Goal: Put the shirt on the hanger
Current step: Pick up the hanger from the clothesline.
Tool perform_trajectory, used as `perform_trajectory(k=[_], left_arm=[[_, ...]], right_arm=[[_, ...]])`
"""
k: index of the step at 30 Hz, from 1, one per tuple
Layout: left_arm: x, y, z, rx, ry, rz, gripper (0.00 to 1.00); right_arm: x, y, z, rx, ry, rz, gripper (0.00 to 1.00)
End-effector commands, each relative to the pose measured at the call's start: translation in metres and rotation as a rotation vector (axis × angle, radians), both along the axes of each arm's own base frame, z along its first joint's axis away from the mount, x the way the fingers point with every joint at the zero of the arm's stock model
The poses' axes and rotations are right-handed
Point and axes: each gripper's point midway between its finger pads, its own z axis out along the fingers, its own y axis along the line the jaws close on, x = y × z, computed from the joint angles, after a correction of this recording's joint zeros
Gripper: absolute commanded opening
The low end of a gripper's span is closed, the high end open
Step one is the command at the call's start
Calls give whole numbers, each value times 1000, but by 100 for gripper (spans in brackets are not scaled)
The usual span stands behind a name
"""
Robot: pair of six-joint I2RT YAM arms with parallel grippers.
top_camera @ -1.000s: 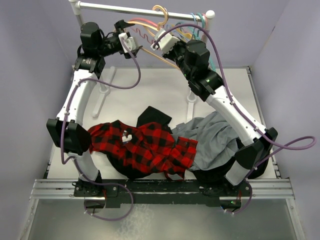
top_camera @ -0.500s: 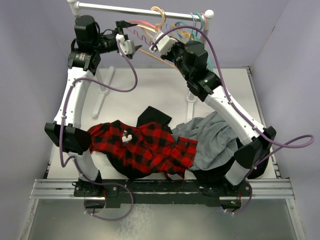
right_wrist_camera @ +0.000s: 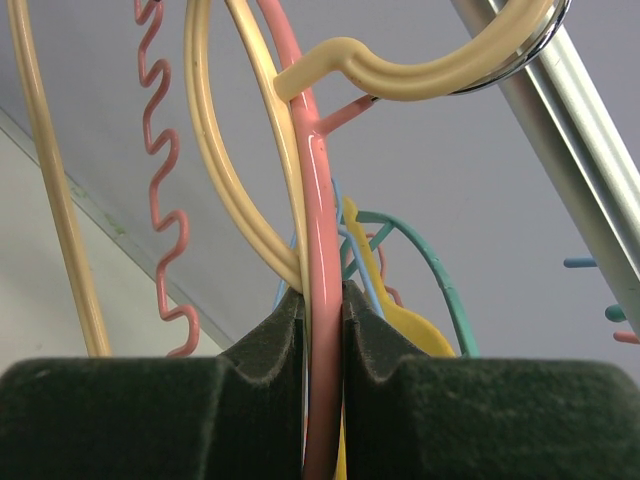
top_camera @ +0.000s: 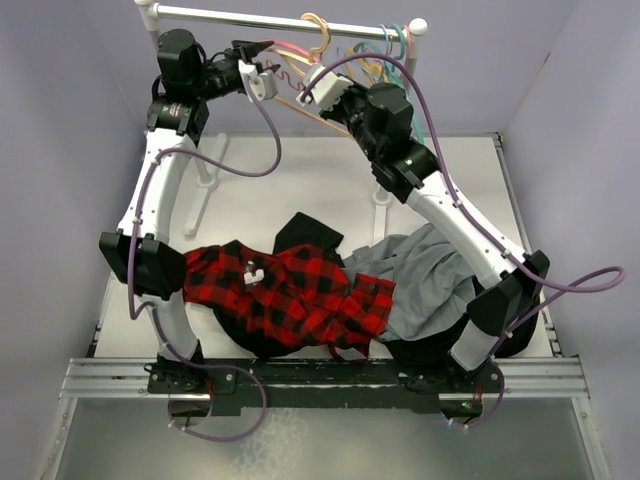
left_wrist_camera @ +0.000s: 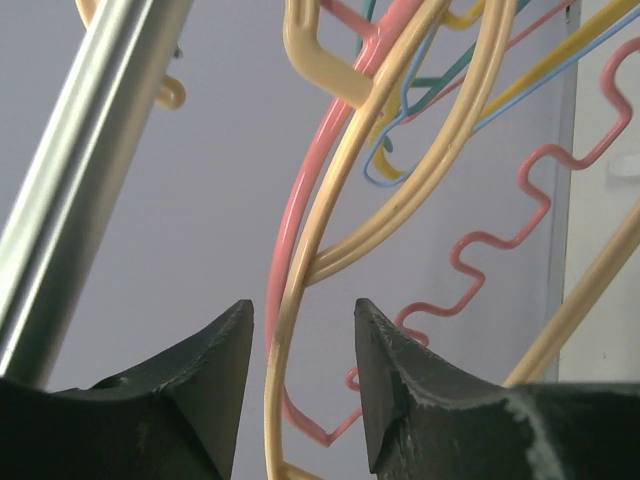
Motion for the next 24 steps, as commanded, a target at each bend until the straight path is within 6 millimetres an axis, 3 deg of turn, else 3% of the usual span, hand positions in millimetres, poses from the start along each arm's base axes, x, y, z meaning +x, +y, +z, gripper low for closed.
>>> perform_trajectory(k=[1,12,16,18,24], left_arm=[[12,2,18,-6,-108,50,46],[24,-11,15,24,-165,89,33],[25,-17,19,13,-170,89,16],[24,-20,22,8,-174,85,0],[21,-22,24,9,-173,80,0]], right_arm=[[-19,13,25,17,-66,95,0],[-23,12,25,21,-70,103,0],[-22,13,24,20,-71,104,0],[-22,12,24,20,-72,102,0],[-23,12,27,24,-76,107,0]])
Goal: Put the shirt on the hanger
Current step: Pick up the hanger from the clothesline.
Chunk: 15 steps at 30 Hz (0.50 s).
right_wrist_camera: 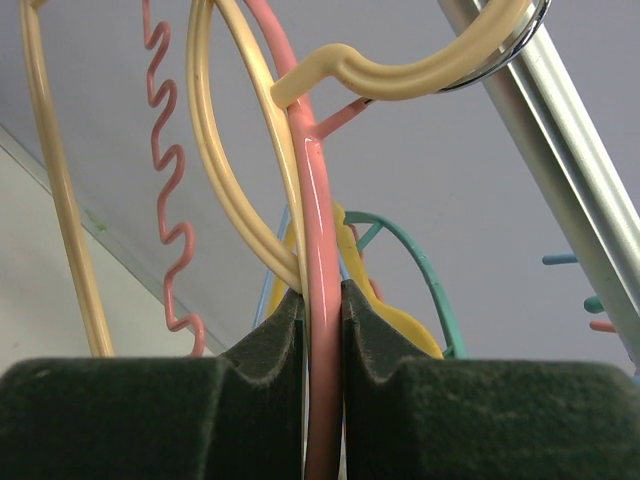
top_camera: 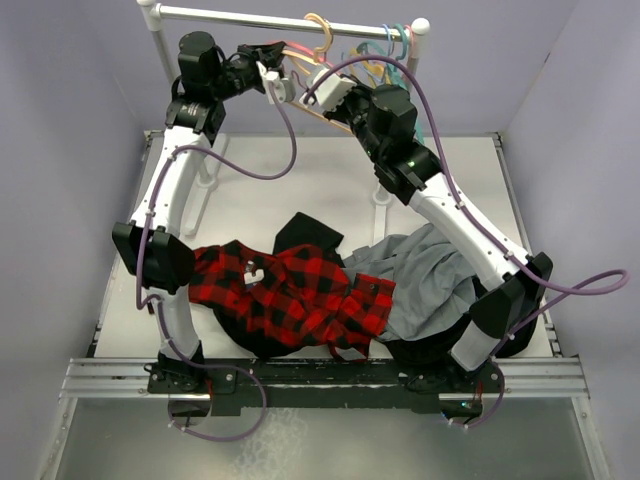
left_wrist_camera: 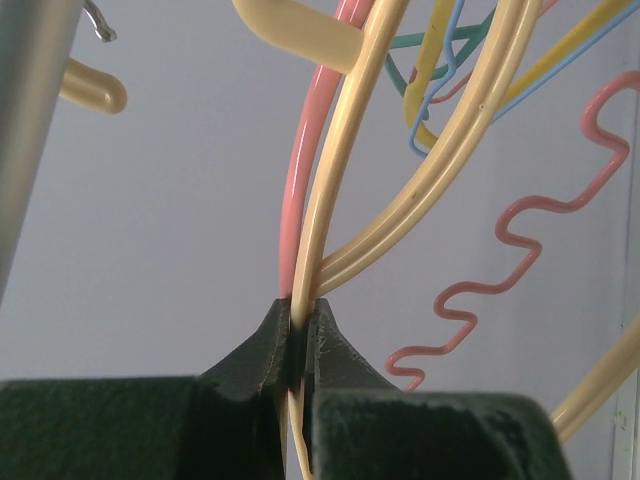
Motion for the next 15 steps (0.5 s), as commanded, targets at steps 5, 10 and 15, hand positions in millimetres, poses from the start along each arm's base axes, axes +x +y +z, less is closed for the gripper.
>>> perform_trajectory(k=[5,10,15], left_arm=[[-20,-6,32,-21,-41,-27,0],[-25,-5,34,-14,-47,-24,0],[-28,-3,33,-9,-48,-17,0]], right_arm=[[-23,15,31,54,-57,104,28],[-31,13,46,105,-76,121,68],[-48,10,73,190,-105,169,91]])
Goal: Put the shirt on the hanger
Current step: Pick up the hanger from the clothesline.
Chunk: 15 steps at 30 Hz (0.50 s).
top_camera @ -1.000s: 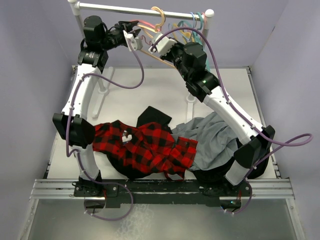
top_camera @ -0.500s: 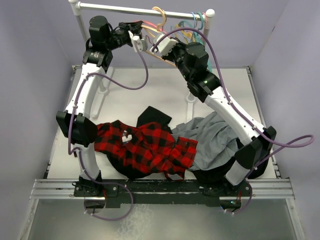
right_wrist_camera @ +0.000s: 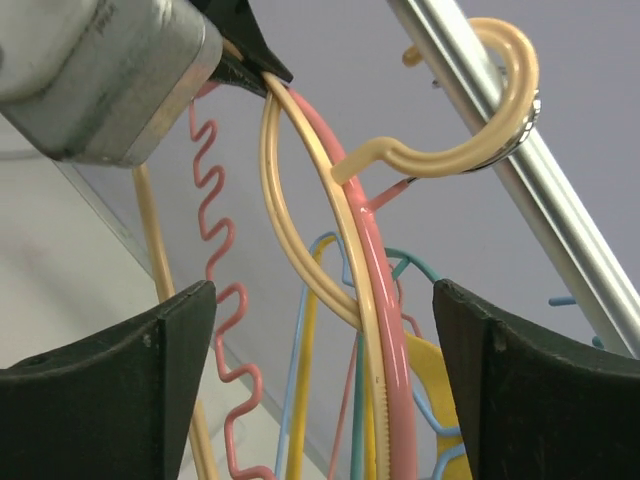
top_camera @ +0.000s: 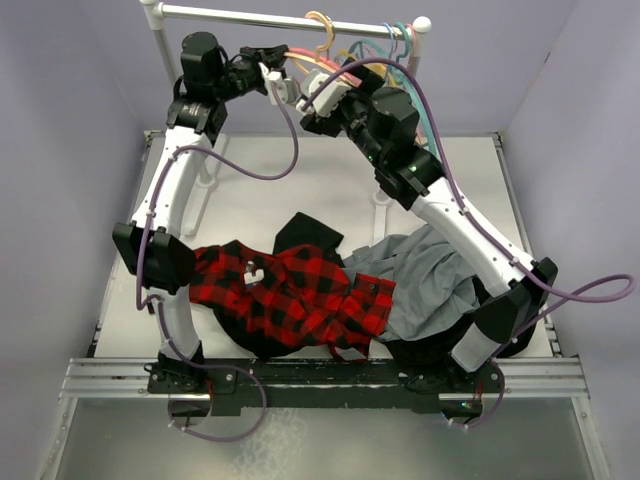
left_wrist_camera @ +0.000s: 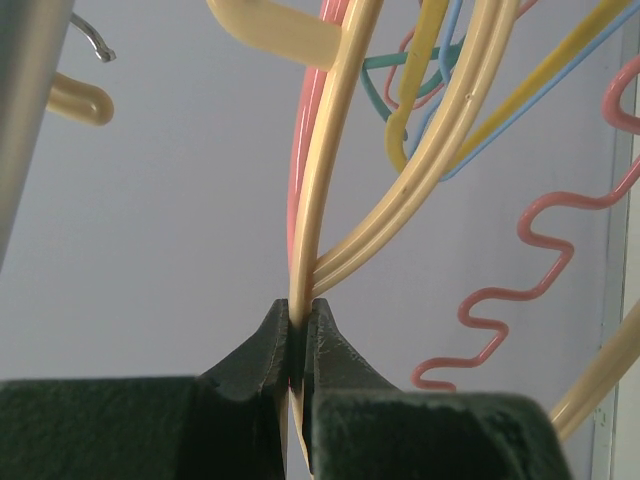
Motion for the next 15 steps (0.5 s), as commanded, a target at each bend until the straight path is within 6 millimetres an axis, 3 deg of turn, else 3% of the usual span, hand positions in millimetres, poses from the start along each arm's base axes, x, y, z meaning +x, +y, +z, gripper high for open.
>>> perform_trajectory(k=[1,3,9,15], left_arm=[[-26,2,38,-17,-76,-12,0],[-28,3,39,-18,-76,-7,0],[-39,9,47,-35,-47,8,0],[-54,16,61,-50,-56,4,0]], right_arm=[[-35,-12,69,166,-107,66,96],[-43,-17,82,213,-119,78,100],[-61,-41,118,360,-162,68,100],[-64,-48,126,413,-156,72,100]])
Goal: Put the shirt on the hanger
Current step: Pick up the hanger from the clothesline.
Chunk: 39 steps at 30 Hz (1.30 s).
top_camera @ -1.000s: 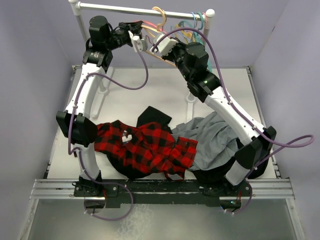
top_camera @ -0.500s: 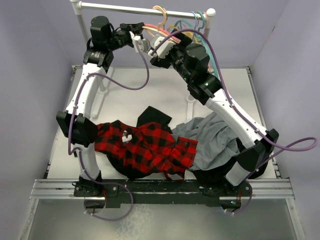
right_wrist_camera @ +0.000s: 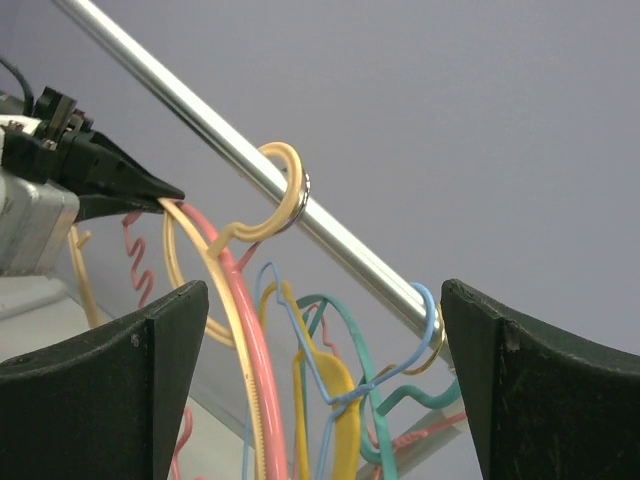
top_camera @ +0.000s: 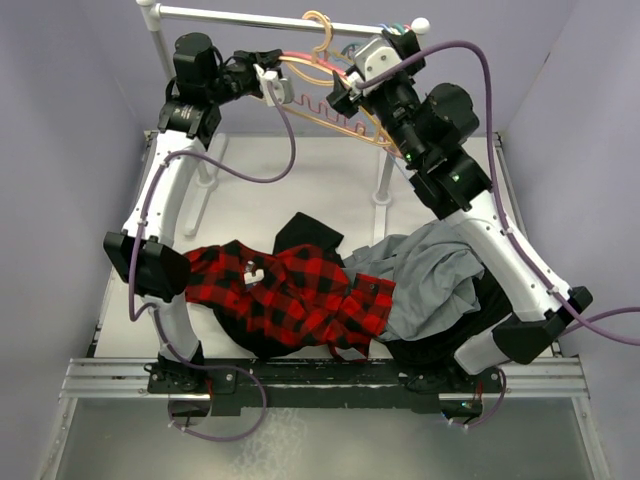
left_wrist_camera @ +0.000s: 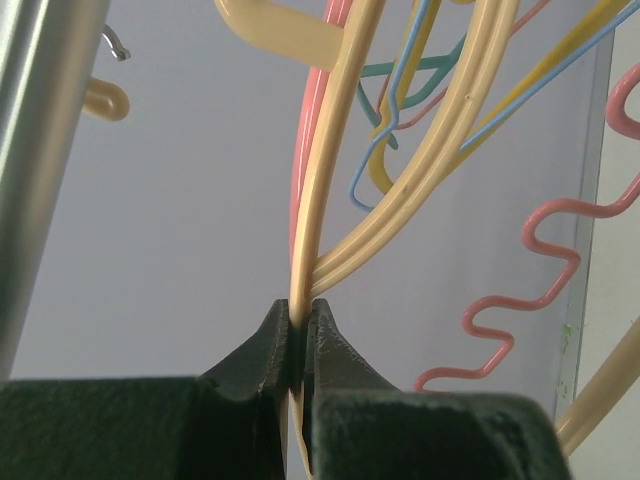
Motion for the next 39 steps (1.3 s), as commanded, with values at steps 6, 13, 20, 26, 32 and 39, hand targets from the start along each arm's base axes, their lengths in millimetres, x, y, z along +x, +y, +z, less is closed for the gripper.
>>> perform_trajectory(k=[6,13,20,26,32,39], left_arm=[[-38,12,76,-88,-150,-5,0],[-35,13,82,-134,-145,-1,0],[-35,15,70,-104,-139,4,0],[-36,26,69,-90,-153,13,0],[-40,31,74,-77,-206,23,0],[-41,32,73,-48,-263,23,0]], right_arm=[[-5,-18,31,140,-44,9,100],[4,-24,24,147,-28,-1,100],[16,-45,26,223,-9,-31,100],[16,-66,37,339,184,210,84],[4,-38,13,213,382,474,79],[-16,-22,-19,105,472,607,68]])
